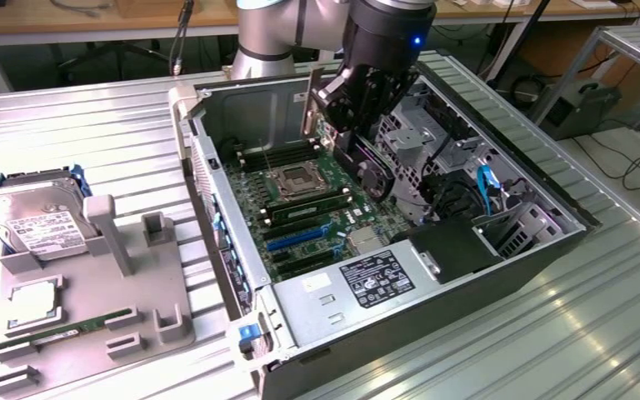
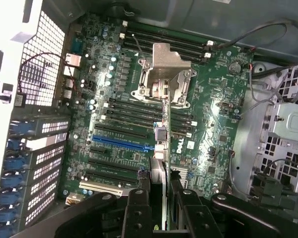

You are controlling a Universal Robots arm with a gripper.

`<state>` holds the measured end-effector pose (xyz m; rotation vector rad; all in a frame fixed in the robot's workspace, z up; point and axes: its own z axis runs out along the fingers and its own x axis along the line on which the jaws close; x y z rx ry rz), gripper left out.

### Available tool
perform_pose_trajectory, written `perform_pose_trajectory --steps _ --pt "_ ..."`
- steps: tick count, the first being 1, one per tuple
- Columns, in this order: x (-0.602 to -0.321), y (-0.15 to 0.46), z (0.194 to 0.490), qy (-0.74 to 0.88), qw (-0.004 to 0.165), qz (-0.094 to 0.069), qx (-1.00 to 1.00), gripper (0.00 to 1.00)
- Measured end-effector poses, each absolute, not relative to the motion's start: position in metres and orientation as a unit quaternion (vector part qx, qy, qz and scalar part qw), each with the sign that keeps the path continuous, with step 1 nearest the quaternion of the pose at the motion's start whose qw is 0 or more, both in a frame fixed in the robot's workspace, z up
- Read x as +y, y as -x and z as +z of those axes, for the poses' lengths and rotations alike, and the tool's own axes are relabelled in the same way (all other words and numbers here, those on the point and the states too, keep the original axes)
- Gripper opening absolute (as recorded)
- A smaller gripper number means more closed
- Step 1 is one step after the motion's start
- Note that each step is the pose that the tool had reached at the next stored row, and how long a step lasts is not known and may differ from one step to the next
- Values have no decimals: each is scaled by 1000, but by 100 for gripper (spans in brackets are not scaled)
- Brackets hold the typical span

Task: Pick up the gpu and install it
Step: 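Insert the gpu into the slot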

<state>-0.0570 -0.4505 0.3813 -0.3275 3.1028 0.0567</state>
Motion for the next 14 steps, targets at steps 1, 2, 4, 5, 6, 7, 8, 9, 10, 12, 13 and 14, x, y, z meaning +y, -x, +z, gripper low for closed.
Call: perform_pose_trajectory --steps 1,2,4,5,6,7,8,9,10,12,13,14 --pt "-450 57 381 107 10 18 994 26" --pt "-450 57 381 109 10 18 994 26" --pt "-450 57 381 113 10 18 993 26" --pt "-450 57 381 115 10 18 993 26" --pt "-450 57 381 117 10 18 993 26" --pt "-450 57 381 119 10 18 993 26" --pt "-450 57 381 121 10 18 992 26" --pt "-450 57 381 123 10 18 992 26" --pt "-450 57 381 125 10 18 992 26" --pt "-450 57 381 129 10 18 991 26" --pt "-450 57 381 130 10 18 991 26" --pt "-450 57 381 133 10 18 991 26"
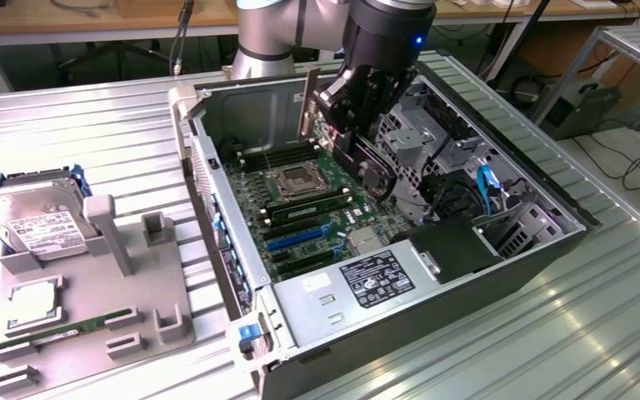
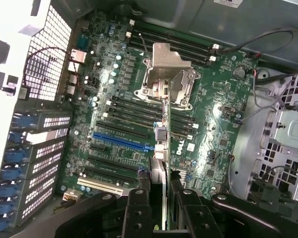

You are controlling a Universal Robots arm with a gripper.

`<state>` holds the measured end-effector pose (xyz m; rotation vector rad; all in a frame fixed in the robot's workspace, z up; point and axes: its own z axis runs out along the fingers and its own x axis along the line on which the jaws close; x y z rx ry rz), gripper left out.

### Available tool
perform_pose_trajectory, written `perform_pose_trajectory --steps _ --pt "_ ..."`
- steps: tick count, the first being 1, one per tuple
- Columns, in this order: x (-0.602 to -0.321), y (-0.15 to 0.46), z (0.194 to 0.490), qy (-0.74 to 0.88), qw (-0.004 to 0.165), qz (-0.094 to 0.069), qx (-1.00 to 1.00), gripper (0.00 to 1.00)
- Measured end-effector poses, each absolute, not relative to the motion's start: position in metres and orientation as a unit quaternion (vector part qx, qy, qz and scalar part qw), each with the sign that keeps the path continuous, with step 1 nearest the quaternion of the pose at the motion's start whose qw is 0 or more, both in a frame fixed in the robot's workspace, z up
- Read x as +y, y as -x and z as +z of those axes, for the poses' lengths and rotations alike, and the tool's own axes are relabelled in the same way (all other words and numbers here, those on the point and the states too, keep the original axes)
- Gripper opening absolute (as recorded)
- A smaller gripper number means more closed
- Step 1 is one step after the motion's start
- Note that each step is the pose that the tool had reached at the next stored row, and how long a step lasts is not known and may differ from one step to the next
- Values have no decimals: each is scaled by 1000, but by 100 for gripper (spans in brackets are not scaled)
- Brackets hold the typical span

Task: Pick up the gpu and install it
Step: 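Insert the gpu into the slot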

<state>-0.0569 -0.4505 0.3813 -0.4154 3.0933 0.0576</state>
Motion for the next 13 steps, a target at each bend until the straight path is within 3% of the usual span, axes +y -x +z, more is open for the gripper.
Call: perform_pose_trajectory --steps 13 --pt "-450 57 381 155 10 19 988 26"
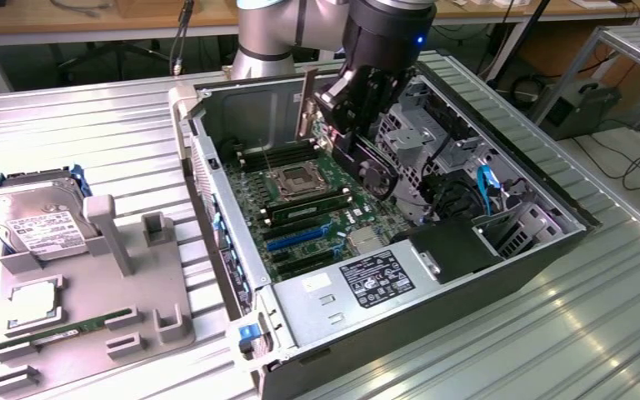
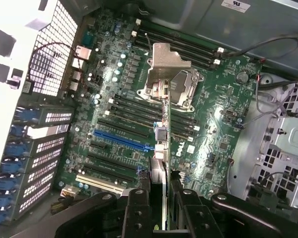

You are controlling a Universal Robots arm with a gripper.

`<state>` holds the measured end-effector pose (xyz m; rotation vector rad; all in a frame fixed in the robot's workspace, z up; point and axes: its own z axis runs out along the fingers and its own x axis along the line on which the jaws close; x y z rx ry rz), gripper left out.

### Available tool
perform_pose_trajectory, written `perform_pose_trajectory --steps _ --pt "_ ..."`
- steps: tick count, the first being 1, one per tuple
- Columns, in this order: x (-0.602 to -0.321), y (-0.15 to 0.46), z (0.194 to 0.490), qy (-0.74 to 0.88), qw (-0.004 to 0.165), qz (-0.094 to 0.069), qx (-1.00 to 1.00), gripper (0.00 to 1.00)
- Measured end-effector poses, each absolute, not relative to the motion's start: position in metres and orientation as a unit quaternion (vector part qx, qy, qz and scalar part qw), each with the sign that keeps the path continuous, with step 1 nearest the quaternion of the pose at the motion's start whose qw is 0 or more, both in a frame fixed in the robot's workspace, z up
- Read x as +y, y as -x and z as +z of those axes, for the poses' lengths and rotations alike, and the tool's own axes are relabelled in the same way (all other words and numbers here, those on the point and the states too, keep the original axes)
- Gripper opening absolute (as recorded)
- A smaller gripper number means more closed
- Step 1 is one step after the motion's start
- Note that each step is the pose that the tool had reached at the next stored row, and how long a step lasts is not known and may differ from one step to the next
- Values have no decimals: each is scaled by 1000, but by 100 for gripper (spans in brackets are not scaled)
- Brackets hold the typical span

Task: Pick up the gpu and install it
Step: 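Insert the gpu into the slot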

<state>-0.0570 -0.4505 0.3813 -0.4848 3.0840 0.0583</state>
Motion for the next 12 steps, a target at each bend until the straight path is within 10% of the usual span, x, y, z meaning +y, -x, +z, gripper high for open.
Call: perform_pose_trajectory --steps 12 --pt "-450 57 381 178 9 19 984 26"
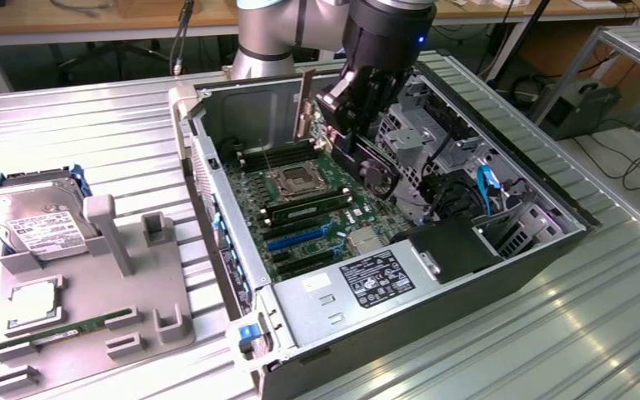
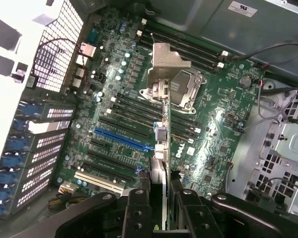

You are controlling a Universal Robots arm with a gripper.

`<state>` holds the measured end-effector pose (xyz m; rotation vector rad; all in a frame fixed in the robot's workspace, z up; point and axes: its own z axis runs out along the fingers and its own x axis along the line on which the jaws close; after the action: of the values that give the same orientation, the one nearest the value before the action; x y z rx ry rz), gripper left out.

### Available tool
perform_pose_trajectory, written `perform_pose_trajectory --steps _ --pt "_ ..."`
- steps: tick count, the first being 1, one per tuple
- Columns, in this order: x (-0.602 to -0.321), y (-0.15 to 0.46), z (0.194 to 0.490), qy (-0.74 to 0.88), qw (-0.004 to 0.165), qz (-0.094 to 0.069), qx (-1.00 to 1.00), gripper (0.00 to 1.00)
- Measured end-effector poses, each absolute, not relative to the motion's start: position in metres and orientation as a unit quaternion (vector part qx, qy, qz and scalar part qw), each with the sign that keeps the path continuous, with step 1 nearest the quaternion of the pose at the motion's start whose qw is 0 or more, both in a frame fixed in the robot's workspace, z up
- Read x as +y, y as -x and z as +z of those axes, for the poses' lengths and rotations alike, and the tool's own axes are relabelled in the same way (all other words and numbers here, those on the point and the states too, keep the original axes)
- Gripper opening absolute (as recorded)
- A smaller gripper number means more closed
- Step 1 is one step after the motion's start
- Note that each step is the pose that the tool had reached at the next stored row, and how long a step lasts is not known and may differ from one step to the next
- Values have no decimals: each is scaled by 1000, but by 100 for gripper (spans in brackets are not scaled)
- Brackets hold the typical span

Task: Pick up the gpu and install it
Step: 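Insert the gpu into the slot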

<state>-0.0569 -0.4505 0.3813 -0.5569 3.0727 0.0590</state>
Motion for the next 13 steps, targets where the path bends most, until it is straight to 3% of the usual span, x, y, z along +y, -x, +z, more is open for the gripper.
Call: perform_pose_trajectory --steps 13 --pt "-450 57 381 218 8 19 976 26"
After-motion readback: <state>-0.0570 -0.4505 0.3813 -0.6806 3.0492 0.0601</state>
